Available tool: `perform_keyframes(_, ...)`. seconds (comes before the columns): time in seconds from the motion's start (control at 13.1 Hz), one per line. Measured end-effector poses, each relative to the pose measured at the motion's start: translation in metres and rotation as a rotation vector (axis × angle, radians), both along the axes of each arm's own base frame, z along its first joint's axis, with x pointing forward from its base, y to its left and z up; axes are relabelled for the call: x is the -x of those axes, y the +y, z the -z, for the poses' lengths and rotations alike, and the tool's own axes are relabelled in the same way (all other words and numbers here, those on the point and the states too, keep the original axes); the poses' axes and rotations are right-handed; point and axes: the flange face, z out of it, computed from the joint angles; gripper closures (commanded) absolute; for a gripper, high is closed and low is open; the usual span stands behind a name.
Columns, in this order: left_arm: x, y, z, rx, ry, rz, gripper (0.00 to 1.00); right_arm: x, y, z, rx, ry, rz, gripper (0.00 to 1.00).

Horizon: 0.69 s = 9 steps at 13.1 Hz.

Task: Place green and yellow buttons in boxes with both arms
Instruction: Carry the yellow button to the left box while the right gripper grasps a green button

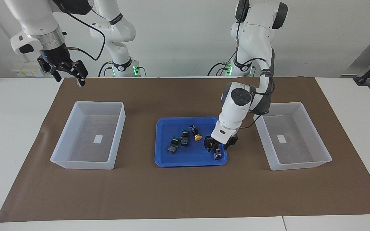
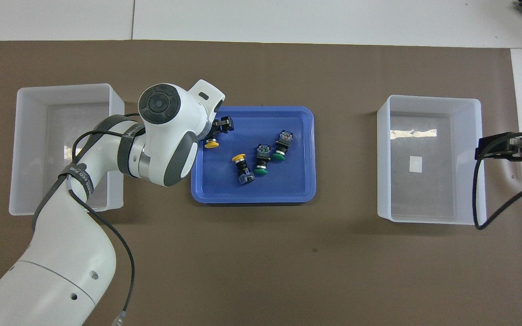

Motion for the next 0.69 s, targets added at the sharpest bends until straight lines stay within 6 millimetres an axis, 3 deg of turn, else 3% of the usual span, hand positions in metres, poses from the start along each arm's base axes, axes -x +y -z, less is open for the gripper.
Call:
perform_keyframes(0.23, 0.008, -0.007, 0.009, 0.000, 0.008, -0.011, 0.32, -0.011, 0.038, 0.018, -0.001, -0.012, -0.072, 0.00)
perform_keyframes(0.53, 0.014, -0.009, 0.018, -0.001, 0.010, -0.014, 0.78, -0.029, 0.073, 0.054, -0.013, -0.055, -0.132, 0.00)
perform_keyframes(0.61, 0.014, -0.009, 0.017, 0.000, 0.008, -0.015, 0.94, -0.034, 0.087, 0.066, -0.029, -0.065, -0.134, 0.00)
perform_keyframes(0.69, 0.014, -0.008, 0.017, 0.000, 0.008, -0.016, 1.00, -0.041, 0.101, 0.079, -0.039, -0.073, -0.118, 0.00)
